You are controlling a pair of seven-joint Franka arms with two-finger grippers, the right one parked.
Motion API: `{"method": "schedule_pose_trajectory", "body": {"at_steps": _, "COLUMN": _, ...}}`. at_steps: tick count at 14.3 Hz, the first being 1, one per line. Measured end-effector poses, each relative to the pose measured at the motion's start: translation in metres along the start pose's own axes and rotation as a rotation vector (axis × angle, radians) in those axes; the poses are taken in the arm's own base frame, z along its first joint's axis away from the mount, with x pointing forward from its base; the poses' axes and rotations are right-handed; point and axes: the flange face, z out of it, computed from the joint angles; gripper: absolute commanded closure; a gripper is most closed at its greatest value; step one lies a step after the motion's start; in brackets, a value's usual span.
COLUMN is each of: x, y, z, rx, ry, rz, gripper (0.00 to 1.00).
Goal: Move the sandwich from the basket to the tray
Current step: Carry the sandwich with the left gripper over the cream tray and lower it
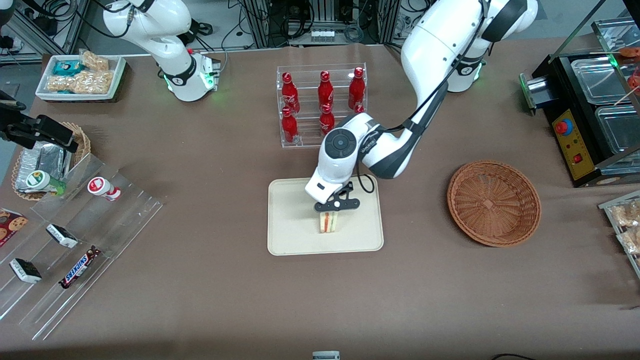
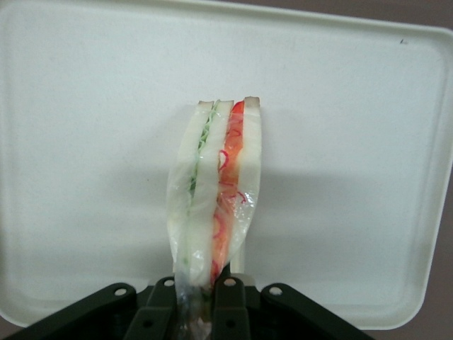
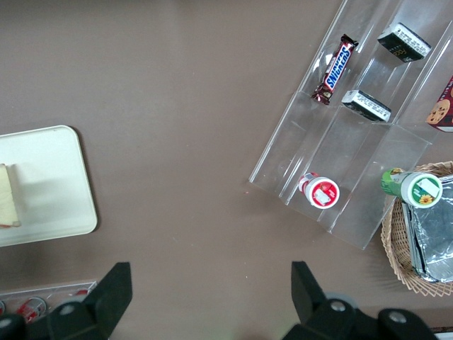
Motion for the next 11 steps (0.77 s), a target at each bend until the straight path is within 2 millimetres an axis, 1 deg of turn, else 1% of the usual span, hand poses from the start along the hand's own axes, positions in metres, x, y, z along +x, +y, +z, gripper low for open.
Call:
{"method": "schedule_pose_trajectory", "body": {"at_steps": 1, "x": -0.001, "y": 0.000, "z": 0.006, "rx": 0.006, "ry": -0.004, "rz": -0.010, "gripper": 0.87}}
{"method": "schedule_pose_trajectory", "body": {"at_steps": 2, "x": -0.001, "y": 0.000, "z": 0.011, "rx": 0.011, "ry": -0.005, "rz": -0.018, "gripper": 0.77}}
{"method": "schedule_pose_trajectory", "body": {"at_steps": 3, "x": -0.001, "y": 0.000, "z": 0.013, "rx": 0.012, "ry": -0.005, "rz": -0.027, "gripper": 0.45}}
{"method": "schedule_pose_trajectory", "body": {"at_steps": 4, "x": 0.000, "y": 0.001, "z": 0.012, "rx": 0.009, "ry": -0.002, "rz": -0.040, "gripper": 0.00}}
{"method": "schedule_pose_trajectory", "body": {"at_steps": 6, "x": 0.005, "y": 0.004, "z": 0.005, "rx": -0.003, "ry": 0.011, "rz": -0.074, "gripper": 0.00}}
{"method": "schedule_pose_trajectory", "body": {"at_steps": 7, "x": 0.008, "y": 0.006, "z": -0.003, "rx": -0.014, "ry": 0.021, "rz": -0.085, "gripper": 0.00}}
{"method": "schedule_pose_trajectory", "body": {"at_steps": 9, "x": 0.012, "y": 0.012, "z": -0.029, "rx": -0.034, "ry": 0.043, "rz": -0.091, "gripper": 0.00}}
{"method": "schedule_pose_trajectory", "body": {"at_steps": 11, "x": 0.013, "y": 0.012, "z": -0.067, "rx": -0.026, "ry": 0.057, "rz": -0.089, "gripper": 0.00}}
